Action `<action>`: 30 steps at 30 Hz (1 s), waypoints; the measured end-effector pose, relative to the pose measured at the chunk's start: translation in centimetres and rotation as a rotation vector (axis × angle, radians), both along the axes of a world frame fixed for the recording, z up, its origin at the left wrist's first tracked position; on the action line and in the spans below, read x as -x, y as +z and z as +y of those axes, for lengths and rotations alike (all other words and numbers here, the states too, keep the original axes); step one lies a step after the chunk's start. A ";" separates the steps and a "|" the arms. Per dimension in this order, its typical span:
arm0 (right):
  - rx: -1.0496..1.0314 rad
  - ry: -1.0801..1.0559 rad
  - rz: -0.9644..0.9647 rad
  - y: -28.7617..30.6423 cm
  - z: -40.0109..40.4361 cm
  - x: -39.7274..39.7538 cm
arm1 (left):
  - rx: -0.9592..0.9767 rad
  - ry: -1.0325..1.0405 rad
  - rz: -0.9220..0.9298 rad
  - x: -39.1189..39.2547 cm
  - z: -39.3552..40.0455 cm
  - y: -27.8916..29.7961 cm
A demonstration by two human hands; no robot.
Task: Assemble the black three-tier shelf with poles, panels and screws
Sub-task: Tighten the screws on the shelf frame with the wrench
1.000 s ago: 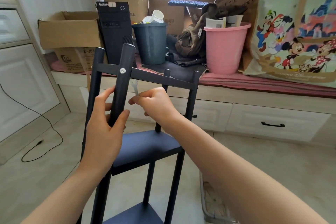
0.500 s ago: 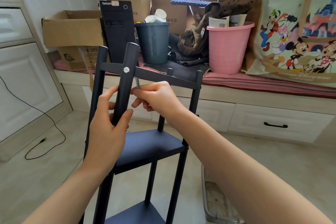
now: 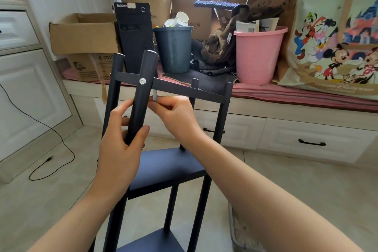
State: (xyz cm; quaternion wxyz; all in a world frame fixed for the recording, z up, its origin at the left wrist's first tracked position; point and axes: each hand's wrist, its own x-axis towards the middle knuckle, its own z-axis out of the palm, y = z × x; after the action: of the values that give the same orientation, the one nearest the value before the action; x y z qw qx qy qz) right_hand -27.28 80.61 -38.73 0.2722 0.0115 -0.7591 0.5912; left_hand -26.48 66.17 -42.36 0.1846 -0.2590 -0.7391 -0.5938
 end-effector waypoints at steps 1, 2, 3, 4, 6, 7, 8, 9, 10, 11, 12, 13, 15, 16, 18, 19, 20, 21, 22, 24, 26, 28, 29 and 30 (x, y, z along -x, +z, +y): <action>0.010 -0.024 0.024 -0.3 -0.2 0.2 | 0.000 -0.002 -0.001 0.0 0.0 0.0; 0.013 -0.053 0.045 -0.6 -0.3 0.4 | 0.002 -0.004 -0.004 -0.1 0.0 0.0; 0.014 -0.082 0.068 -0.9 -0.5 0.7 | 0.004 -0.006 -0.005 -0.2 0.0 0.0; 0.014 -0.107 0.095 -1.1 -0.6 0.9 | 0.006 -0.009 -0.005 -0.3 0.0 0.1; 0.005 -0.156 0.153 -1.4 -0.9 1.1 | 0.012 -0.015 -0.001 -0.3 0.1 0.1; 0.003 -0.177 0.180 -1.5 -1.1 1.2 | 0.014 -0.016 0.001 -0.3 0.1 0.0; 0.005 -0.195 0.205 -1.6 -1.3 1.3 | 0.014 -0.017 0.002 -0.3 0.1 0.0; 0.008 -0.211 0.225 -1.8 -1.4 1.5 | 0.010 -0.018 0.000 -0.2 0.1 0.0; 0.010 -0.226 0.241 -1.9 -1.5 1.6 | 0.006 -0.019 0.000 -0.2 0.0 0.0; 0.009 -0.237 0.250 -2.0 -1.6 1.7 | 0.003 -0.020 0.000 -0.2 0.0 -0.1; 0.009 -0.243 0.255 -2.1 -1.7 1.9 | 0.001 -0.019 0.001 -0.2 0.0 -0.1; 0.014 -0.245 0.259 -2.1 -1.8 2.0 | -0.001 -0.020 0.001 -0.2 0.0 -0.1; 0.036 -0.244 0.270 -2.2 -2.1 2.3 | 0.000 -0.022 0.001 -0.1 0.0 0.0; 0.051 -0.241 0.274 -2.2 -2.2 2.4 | 0.001 -0.021 0.000 -0.1 0.0 0.0; 0.086 -0.235 0.278 -2.1 -2.4 2.8 | 0.004 -0.015 -0.001 0.0 -0.1 -0.1; 0.105 -0.231 0.275 -2.1 -2.6 3.0 | 0.004 -0.012 0.000 0.0 -0.1 -0.1; 0.123 -0.225 0.269 -2.1 -2.7 3.2 | 0.000 -0.010 -0.002 0.0 -0.1 -0.1; 0.137 -0.220 0.261 -2.1 -2.8 3.3 | -0.006 -0.012 -0.004 0.0 -0.1 -0.2; 0.148 -0.215 0.251 -2.0 -3.0 3.5 | -0.012 -0.016 -0.006 0.1 -0.1 -0.2; 0.160 -0.208 0.223 -2.0 -3.3 3.6 | -0.016 -0.030 -0.011 0.1 -0.1 -0.1; 0.173 -0.191 0.198 -2.0 -3.5 3.5 | -0.015 -0.045 -0.017 0.2 -0.2 0.0; 0.188 -0.170 0.166 -2.0 -3.4 3.4 | -0.018 -0.052 -0.022 0.4 -0.4 0.0; 0.193 -0.160 0.142 -2.1 -3.3 3.2 | -0.019 -0.052 -0.025 0.6 -0.4 -0.1; 0.203 -0.146 0.113 -2.1 -3.2 3.0 | -0.022 -0.052 -0.028 0.7 -0.5 -0.1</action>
State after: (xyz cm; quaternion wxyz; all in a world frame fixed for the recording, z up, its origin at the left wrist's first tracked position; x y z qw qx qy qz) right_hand -30.28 77.41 -40.86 0.3566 -0.0379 -0.6776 0.6421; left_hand -27.20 65.68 -42.46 0.1617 -0.2676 -0.7279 -0.6103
